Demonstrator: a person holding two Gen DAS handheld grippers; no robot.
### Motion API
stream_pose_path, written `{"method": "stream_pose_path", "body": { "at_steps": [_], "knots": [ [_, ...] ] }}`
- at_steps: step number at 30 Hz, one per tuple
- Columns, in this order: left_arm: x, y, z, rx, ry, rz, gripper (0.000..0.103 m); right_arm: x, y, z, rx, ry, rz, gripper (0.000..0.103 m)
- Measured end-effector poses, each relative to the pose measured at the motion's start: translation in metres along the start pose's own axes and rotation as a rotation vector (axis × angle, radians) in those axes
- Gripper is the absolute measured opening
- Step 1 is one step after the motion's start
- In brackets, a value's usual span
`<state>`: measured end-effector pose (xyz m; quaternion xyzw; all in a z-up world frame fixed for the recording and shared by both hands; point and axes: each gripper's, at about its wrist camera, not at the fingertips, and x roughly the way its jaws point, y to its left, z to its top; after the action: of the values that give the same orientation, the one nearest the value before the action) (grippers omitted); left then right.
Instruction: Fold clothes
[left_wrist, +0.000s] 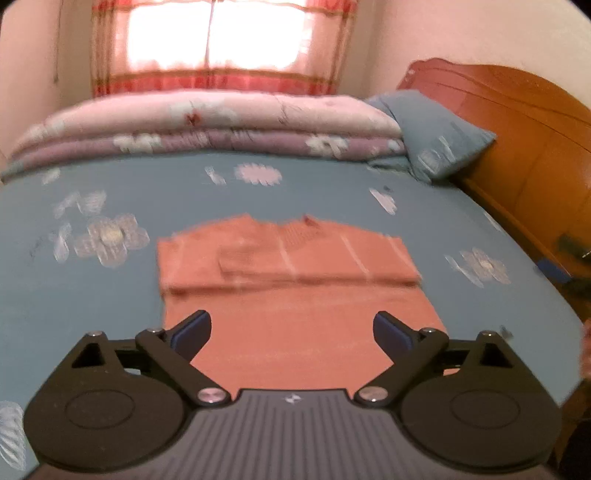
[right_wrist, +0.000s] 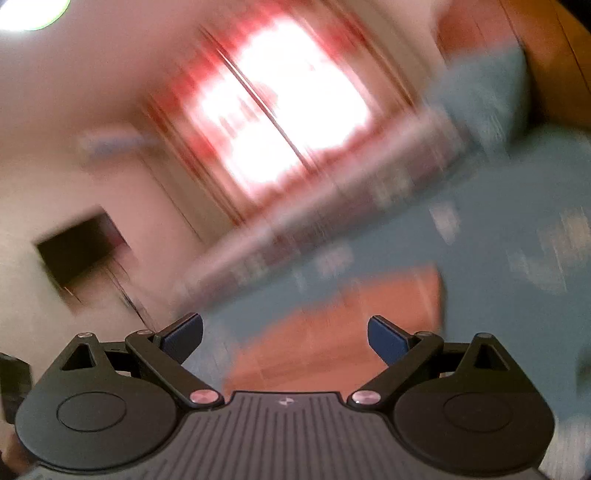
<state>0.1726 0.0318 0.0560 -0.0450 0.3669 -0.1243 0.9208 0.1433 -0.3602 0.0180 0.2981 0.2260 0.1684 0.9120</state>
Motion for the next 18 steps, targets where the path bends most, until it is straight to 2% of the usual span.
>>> {"method": "stream_pose_path", "body": {
  "at_steps": [3, 6, 8, 10, 13, 14, 18],
  "knots": [
    [0.026, -0.004, -0.033, -0.027, 0.104, -0.016, 0.095, 0.021, -0.012, -0.046, 0.065, 0.158, -0.087, 0.098],
    [0.052, -0.014, -0.065, 0.012, 0.174, -0.007, 0.095, 0.038, -0.023, -0.086, 0.157, 0.291, -0.071, 0.098],
    [0.069, -0.017, -0.082, 0.026, 0.211, -0.007, 0.095, 0.045, -0.026, -0.105, 0.173, 0.354, -0.067, 0.098],
    [0.083, -0.015, -0.095, 0.014, 0.242, -0.007, 0.095, 0.044, -0.027, -0.119, 0.175, 0.393, -0.142, 0.098],
    [0.098, -0.001, -0.110, -0.067, 0.297, -0.009, 0.095, 0.031, -0.028, -0.138, 0.162, 0.428, -0.200, 0.098],
    [0.101, 0.005, -0.116, -0.091, 0.309, -0.009, 0.095, 0.022, -0.027, -0.143, 0.166, 0.416, -0.187, 0.098],
    [0.091, 0.023, -0.132, -0.128, 0.270, -0.041, 0.095, -0.002, -0.030, -0.156, 0.195, 0.415, -0.167, 0.099]
  ]
}}
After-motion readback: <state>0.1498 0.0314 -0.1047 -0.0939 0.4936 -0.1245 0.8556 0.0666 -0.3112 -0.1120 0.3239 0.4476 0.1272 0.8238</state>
